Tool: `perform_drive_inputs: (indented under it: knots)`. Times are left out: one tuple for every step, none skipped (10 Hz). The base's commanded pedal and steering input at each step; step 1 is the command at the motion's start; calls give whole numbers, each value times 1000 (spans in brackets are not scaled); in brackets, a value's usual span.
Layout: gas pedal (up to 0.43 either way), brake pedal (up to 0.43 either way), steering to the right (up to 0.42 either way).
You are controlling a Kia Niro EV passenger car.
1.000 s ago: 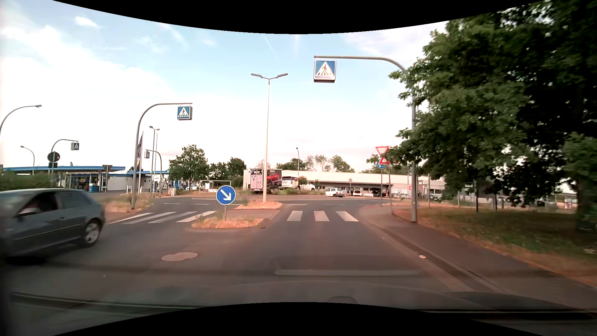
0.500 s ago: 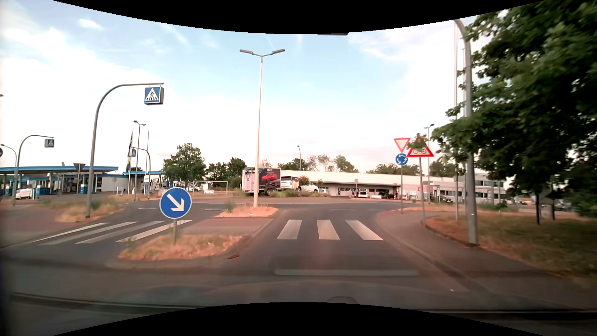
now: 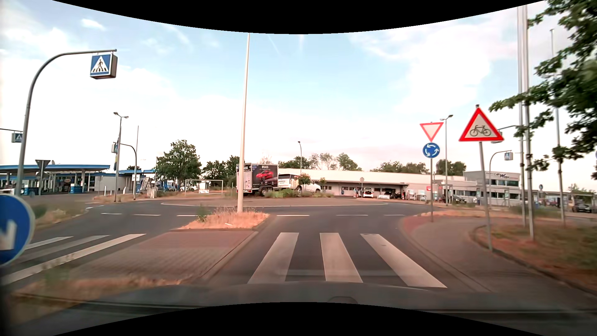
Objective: Follow the waypoints while adhering to traffic rules and regulations
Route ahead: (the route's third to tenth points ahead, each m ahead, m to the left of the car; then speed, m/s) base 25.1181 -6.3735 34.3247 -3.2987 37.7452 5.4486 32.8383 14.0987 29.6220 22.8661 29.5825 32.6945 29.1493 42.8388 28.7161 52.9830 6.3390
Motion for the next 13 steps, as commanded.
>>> perform_drive_inputs:
  knots:
    - [0, 128, 1]
    - [0, 128, 15]
    - [0, 128, 29]
    - [0, 128, 42]
    - [0, 128, 49]
    - [0, 128, 59]
    - [0, 122, 71]
    - [0, 122, 81]
    - [0, 116, 98]
    - [0, 104, 115]
    - [0, 98, 130]
    - [0, 85, 154]
    - [0, 67, 175]
